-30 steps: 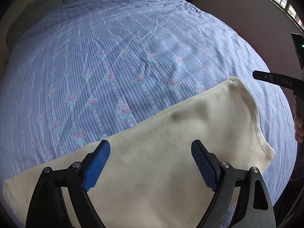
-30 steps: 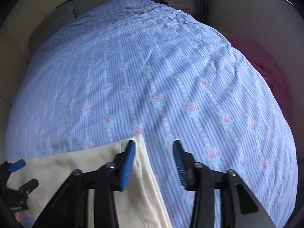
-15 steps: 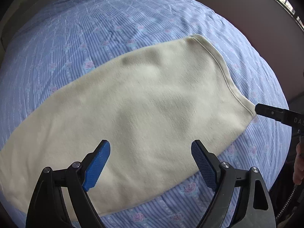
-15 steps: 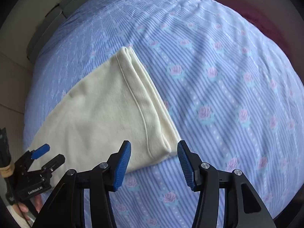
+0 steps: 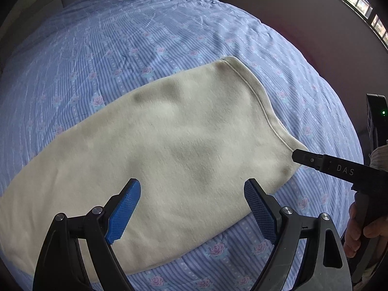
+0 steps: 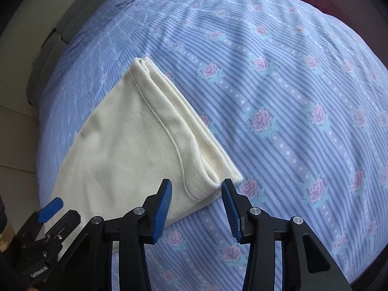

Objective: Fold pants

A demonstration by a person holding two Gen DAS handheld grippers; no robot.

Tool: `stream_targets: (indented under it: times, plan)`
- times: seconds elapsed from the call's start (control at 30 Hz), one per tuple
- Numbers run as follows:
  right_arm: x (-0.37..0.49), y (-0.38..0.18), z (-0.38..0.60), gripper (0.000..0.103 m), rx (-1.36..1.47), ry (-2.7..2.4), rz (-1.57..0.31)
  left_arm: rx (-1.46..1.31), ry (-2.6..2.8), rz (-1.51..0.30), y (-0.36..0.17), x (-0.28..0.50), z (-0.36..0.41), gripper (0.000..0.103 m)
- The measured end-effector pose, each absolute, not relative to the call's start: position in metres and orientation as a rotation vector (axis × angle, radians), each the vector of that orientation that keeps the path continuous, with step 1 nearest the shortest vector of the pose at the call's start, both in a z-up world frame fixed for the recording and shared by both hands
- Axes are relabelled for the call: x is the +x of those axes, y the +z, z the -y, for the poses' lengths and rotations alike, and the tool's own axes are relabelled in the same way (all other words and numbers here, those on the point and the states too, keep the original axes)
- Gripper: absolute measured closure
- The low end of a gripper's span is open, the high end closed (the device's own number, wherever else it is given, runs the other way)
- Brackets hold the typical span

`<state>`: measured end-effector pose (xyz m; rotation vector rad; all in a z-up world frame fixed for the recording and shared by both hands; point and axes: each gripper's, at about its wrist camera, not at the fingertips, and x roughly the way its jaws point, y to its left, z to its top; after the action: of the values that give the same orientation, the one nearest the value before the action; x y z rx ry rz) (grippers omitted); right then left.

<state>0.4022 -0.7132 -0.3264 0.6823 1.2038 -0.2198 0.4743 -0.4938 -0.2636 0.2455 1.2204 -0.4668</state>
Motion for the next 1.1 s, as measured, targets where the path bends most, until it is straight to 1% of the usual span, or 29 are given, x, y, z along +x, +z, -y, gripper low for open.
stream_targets:
  times: [0.1, 0.23, 0.33, 0.37, 0.4, 0.43, 0.53, 0.63, 0.7, 0.77, 0.9, 0.97, 1.0, 1.03, 1.07, 1.1]
  plan:
    - [0.406, -0.331, 0.712, 0.059, 0.709, -0.195, -1.208, 0.241, -0.462, -1.225, -0.264, 0.474, 0.494, 0.016]
    - [0.41, -0.349, 0.718, 0.059, 0.815, -0.182, -1.231, 0.237, -0.468, -1.234, -0.265, 0.473, 0.496, 0.016]
    - [0.412, -0.351, 0.713, 0.06, 0.792, -0.18, -1.234, 0.235, -0.477, -1.236, -0.264, 0.471, 0.498, 0.016]
    - [0.414, -0.35, 0.711, 0.063, 0.784, -0.182, -1.23, 0.236, -0.479, -1.236, -0.264, 0.471, 0.499, 0.016]
    - [0.415, -0.349, 0.71, 0.071, 0.774, -0.185, -1.221, 0.238, -0.481, -1.237, -0.264, 0.471, 0.5, 0.016]
    - [0.417, -0.347, 0.71, 0.086, 0.761, -0.191, -1.217, 0.24, -0.483, -1.237, -0.264, 0.471, 0.5, 0.016]
    - [0.411, -0.331, 0.713, 0.094, 0.762, -0.214, -1.174, 0.245, -0.487, -1.234, -0.263, 0.472, 0.5, 0.016]
    - [0.411, -0.293, 0.711, 0.095, 0.627, -0.251, -1.107, 0.243, -0.493, -1.232, -0.261, 0.472, 0.5, 0.016]
    - [0.412, -0.282, 0.71, 0.095, 0.578, -0.263, -1.092, 0.243, -0.497, -1.235, -0.262, 0.472, 0.501, 0.016]
    - [0.419, -0.295, 0.712, 0.095, 0.536, -0.281, -1.138, 0.243, -0.494, -1.243, -0.264, 0.471, 0.502, 0.016]
    - [0.423, -0.34, 0.722, 0.095, 0.551, -0.3, -1.26, 0.25, -0.503, -1.253, -0.264, 0.465, 0.508, 0.016]
    - [0.42, -0.342, 0.723, 0.093, 0.553, -0.311, -1.261, 0.26, -0.503, -1.253, -0.263, 0.462, 0.51, 0.016]
    - [0.421, -0.34, 0.723, 0.081, 0.542, -0.325, -1.267, 0.26, -0.501, -1.253, -0.261, 0.461, 0.511, 0.016]
    - [0.421, -0.339, 0.723, 0.064, 0.522, -0.346, -1.283, 0.256, -0.496, -1.253, -0.26, 0.46, 0.51, 0.016]
    - [0.419, -0.334, 0.724, 0.058, 0.498, -0.373, -1.301, 0.249, -0.489, -1.256, -0.258, 0.459, 0.509, 0.016]
    - [0.415, -0.328, 0.725, 0.056, 0.483, -0.389, -1.298, 0.242, -0.485, -1.257, -0.255, 0.459, 0.507, 0.016]
